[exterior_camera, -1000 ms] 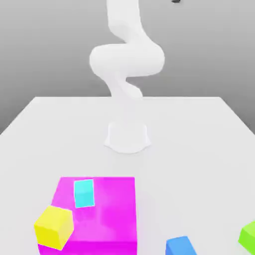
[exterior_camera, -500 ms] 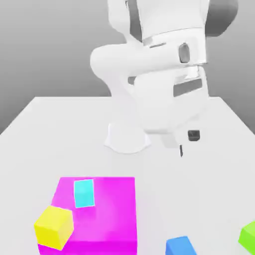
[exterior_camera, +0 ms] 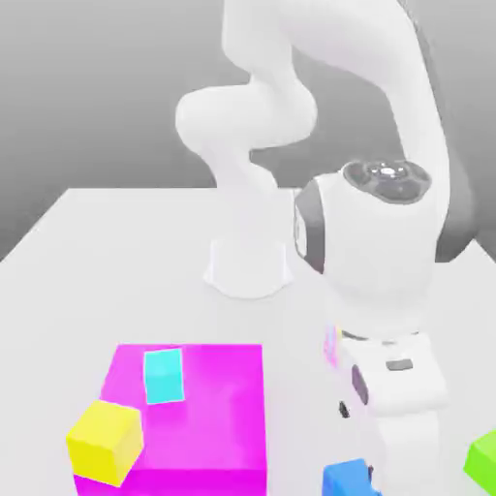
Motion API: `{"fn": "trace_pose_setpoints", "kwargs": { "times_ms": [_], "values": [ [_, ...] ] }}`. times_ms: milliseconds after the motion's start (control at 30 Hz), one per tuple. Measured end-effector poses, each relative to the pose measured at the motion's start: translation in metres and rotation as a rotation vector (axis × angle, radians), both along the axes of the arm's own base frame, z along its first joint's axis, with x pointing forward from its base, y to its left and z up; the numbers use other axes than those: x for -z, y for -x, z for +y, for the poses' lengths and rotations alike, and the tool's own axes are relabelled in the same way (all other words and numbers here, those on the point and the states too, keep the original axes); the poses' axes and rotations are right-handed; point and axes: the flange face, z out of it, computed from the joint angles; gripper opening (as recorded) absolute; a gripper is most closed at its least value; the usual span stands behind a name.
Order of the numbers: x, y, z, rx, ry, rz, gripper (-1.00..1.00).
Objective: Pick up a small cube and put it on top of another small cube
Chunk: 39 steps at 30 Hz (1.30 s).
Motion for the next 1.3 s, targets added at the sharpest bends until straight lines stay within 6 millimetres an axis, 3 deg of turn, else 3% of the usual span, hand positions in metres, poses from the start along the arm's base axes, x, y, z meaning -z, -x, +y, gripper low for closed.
{"fn": "trace_pose_setpoints", "kwargs": {
  "times_ms": [100, 133, 333, 400, 533, 800, 1033, 1100, 1167, 1200, 1300],
  "values": [
    [0.043, 0.001, 0.000, -0.011, 0.003, 0.004, 0.00],
    [0.050, 0.001, 0.000, -0.011, 0.003, 0.005, -1.00],
    [0.054, 0.002, 0.000, -0.011, 0.003, 0.007, -1.00],
    [0.038, 0.001, 0.000, -0.013, 0.004, 0.006, -1.00],
    [-0.012, -0.001, -0.008, 0.009, 0.006, 0.005, -1.00],
    [-0.087, -0.020, -0.135, 0.361, 0.025, -0.009, -1.00],
    [-0.140, 0.003, -0.262, 0.708, 0.005, 0.004, -1.00],
    [-0.127, 0.004, -0.267, 0.728, 0.000, 0.006, -1.00],
    [-0.101, 0.004, -0.268, 0.733, -0.001, 0.007, -1.00],
    [-0.090, 0.005, -0.269, 0.735, -0.001, 0.007, 1.00],
    [-0.090, 0.005, -0.269, 0.735, -0.001, 0.008, 1.00]
  ]
}}
